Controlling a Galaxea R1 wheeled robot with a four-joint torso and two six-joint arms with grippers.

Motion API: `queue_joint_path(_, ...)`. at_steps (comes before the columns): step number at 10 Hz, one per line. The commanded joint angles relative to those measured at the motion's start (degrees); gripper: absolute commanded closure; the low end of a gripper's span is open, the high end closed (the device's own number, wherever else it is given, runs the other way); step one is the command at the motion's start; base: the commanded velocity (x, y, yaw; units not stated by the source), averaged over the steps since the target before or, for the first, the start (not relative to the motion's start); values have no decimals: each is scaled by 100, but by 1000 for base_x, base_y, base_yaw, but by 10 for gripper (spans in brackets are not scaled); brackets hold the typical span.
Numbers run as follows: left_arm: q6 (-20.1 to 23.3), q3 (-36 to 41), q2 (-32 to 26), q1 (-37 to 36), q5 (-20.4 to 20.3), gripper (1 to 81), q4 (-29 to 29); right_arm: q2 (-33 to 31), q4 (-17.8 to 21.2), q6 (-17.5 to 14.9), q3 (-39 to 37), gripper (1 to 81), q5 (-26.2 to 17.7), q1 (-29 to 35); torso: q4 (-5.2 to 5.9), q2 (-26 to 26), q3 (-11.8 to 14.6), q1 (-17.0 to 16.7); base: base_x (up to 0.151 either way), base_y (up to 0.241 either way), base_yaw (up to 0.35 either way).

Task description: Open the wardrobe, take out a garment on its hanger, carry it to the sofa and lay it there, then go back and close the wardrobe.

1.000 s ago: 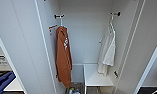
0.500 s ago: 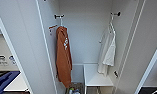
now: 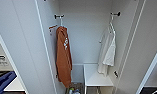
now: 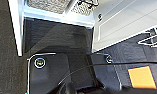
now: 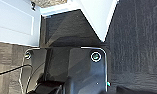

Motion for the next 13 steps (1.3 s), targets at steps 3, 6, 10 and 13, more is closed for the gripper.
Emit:
queue_joint_path(3, -13, -1054, 726, -116, 178, 10, 69, 664, 52, -49, -907, 10, -223, 28, 0, 0, 2, 0, 0, 0, 0)
queue_joint_path(6, -13, -1790, 1278, -81, 186, 10, 69, 1385, 26, -59, -1609, 10, -136, -148, 0, -2, 2, -2, 0, 0, 0)
queue_joint_path(10, 31, -2548, 1938, 121, 204, 10, 95, 2537, -114, -94, -2920, 10, -5, -385, 0, -5, 2, -2, 0, 0, 0)
queue_joint_path(13, 22, -3718, 2625, 358, 195, 10, 86, 2872, -440, -103, -3238, 10, 304, -482, 0, -5, 5, -4, 0, 0, 0)
